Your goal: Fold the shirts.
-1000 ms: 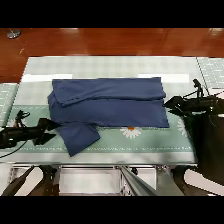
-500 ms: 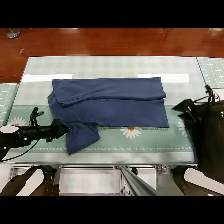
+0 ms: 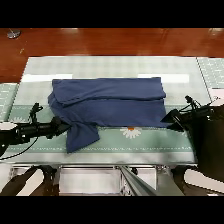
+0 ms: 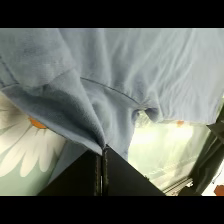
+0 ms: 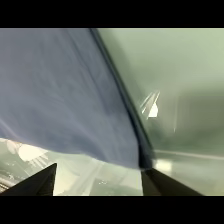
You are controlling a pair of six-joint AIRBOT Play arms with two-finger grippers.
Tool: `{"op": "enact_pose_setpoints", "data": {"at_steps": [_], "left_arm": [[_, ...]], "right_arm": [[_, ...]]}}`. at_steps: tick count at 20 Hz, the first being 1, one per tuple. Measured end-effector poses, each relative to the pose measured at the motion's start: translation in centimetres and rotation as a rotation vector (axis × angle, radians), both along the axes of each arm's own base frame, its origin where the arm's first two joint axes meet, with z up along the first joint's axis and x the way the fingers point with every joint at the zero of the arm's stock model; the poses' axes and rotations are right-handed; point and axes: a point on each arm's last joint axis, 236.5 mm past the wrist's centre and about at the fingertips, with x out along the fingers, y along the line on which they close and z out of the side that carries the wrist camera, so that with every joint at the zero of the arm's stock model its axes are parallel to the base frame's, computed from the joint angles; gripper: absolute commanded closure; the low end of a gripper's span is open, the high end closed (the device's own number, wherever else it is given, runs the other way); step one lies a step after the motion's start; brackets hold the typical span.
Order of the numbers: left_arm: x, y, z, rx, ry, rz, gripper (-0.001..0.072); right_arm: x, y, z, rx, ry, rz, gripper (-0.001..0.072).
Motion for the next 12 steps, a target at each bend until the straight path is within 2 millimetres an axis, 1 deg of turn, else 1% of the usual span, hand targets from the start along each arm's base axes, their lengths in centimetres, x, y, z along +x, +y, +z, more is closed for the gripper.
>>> {"op": "enact_pose_setpoints", "data": {"at_steps": [1,2,3,4,6,8,10,12], "left_arm": [[0.0,0.0,0.0,0.0,0.0,-0.001,0.0688],[0.0,0.0,0.1,-0.001,-0.002,0.0,0.0688],[0.1,0.0,0.1,-0.002,-0.004,-0.001,0.0688],[0.2,0.0,0.2,-0.001,-0.007,-0.001,0.0688],[0.6,0.0,0.8,-0.004,-0.022,-0.009,0.0688],[1.5,0.3,2.0,-0.003,-0.053,-0.021,0.0688],[2.8,0.8,3.2,0.014,-0.089,-0.025,0.0688],[4.9,1.9,4.0,0.04,-0.121,-0.003,0.0688]], "right_arm": [[0.8,-0.1,-0.1,-0.007,-0.021,-0.011,0.0397],[1.7,-0.6,-0.4,-0.033,-0.054,-0.019,0.0678],[2.4,-0.9,-0.6,-0.053,-0.081,-0.016,0.0691],[3.1,-0.8,-0.2,-0.043,-0.109,-0.011,0.0691],[4.1,-0.3,1.1,-0.008,-0.147,0.011,0.0691],[5.7,-0.6,2.3,-0.01,-0.197,0.015,0.0691],[7.5,-0.9,3.7,-0.006,-0.242,0.016,0.0691],[9.7,-1.5,4.9,-0.009,-0.289,0.007,0.0691]]}}
